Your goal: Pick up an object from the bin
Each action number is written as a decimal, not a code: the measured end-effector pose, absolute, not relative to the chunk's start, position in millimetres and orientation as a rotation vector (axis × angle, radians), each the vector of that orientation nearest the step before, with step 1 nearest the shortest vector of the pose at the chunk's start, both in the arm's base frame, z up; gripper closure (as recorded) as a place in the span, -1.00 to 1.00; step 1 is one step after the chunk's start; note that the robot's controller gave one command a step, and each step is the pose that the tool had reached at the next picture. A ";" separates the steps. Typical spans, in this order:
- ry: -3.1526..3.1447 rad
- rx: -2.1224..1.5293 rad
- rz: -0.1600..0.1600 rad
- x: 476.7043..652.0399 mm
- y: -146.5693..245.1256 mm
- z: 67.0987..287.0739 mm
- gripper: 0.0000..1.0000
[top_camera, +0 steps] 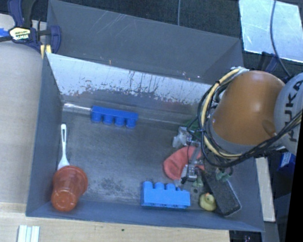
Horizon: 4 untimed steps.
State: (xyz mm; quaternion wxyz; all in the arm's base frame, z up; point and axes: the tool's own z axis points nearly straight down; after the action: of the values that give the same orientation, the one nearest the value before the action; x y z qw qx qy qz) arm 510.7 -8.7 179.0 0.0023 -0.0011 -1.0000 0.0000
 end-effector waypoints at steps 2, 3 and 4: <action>-3.147 -0.064 0.000 523.9 -20.2 182.3 -1.00; -3.150 -0.092 0.000 525.6 -32.9 194.9 -1.00; -3.154 0.138 0.003 541.7 -44.9 136.9 -1.00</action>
Offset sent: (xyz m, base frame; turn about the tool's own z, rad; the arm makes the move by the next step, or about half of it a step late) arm 0.0180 -0.0169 0.0029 0.0606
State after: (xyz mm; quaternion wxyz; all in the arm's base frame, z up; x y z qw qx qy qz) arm 541.7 -44.9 136.9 -0.0076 0.0438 -0.9990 0.0008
